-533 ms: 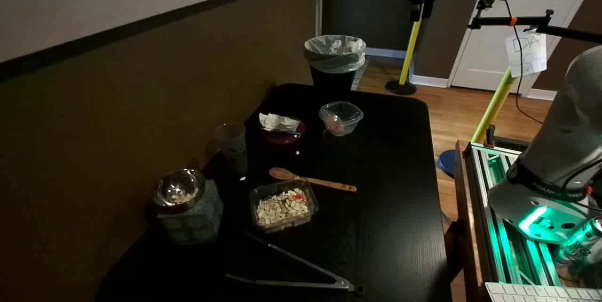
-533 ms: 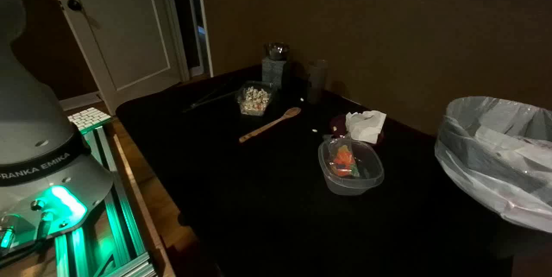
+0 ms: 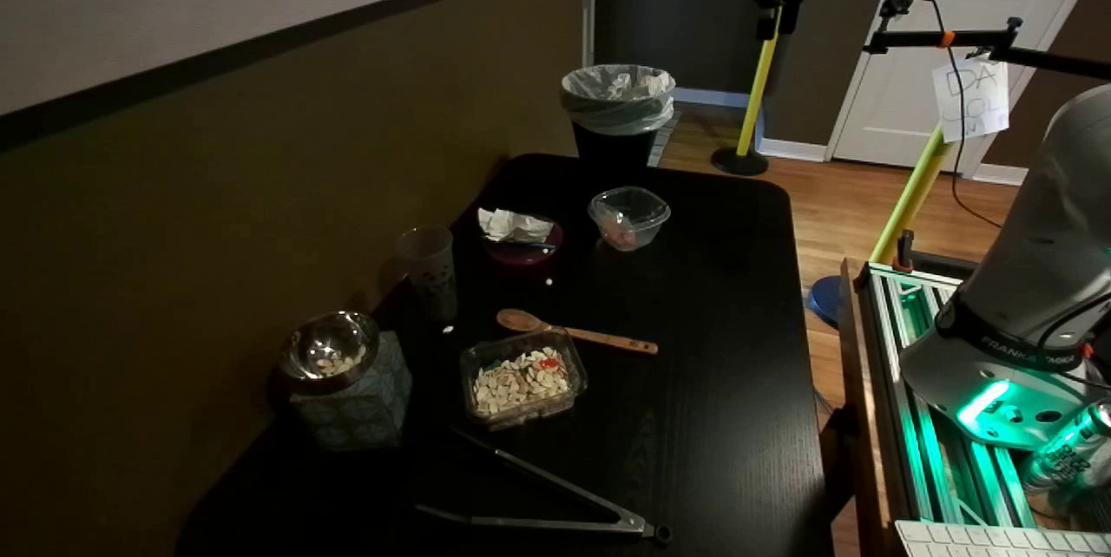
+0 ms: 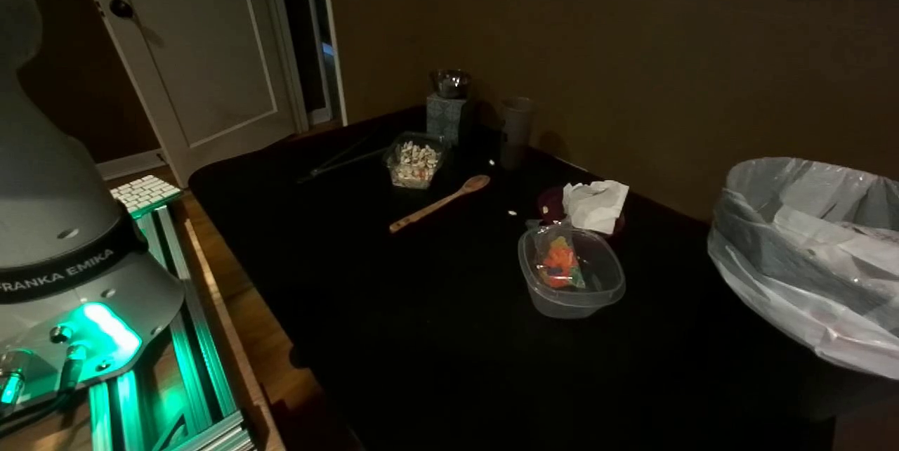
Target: Pick up the clear plastic from the bowl and put it on the red lid.
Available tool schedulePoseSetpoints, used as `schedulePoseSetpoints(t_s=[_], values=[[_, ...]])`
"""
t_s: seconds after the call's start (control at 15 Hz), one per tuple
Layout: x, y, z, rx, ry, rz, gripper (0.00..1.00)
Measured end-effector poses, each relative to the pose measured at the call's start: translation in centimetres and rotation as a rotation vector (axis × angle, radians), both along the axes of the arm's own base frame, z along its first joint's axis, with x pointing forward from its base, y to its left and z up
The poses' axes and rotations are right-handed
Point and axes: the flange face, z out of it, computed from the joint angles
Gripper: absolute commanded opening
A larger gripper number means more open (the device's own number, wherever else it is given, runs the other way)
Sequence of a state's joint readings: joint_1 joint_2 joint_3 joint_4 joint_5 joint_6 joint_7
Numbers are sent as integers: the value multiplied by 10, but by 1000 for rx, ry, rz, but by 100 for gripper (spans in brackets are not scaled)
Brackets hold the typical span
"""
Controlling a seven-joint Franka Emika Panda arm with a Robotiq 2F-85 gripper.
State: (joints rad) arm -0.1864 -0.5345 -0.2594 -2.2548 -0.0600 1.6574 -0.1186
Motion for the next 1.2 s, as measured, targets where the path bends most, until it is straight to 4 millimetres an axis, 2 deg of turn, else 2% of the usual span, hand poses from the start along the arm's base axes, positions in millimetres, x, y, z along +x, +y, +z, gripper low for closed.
schedulePoseSetpoints(t_s=[0.13,0.2,0.53,0.67,0.8,0.93,1.2], values=[[8,-1,-11,0,10,-18,100],[17,-1,-24,-7,17,-28,100],[76,-11,-130,-57,71,-68,100],[92,-18,-173,-66,129,-85,100],[103,-23,-204,-60,206,-87,100],[111,-27,-216,-61,233,-87,100],[116,-30,-210,-64,206,-95,100]])
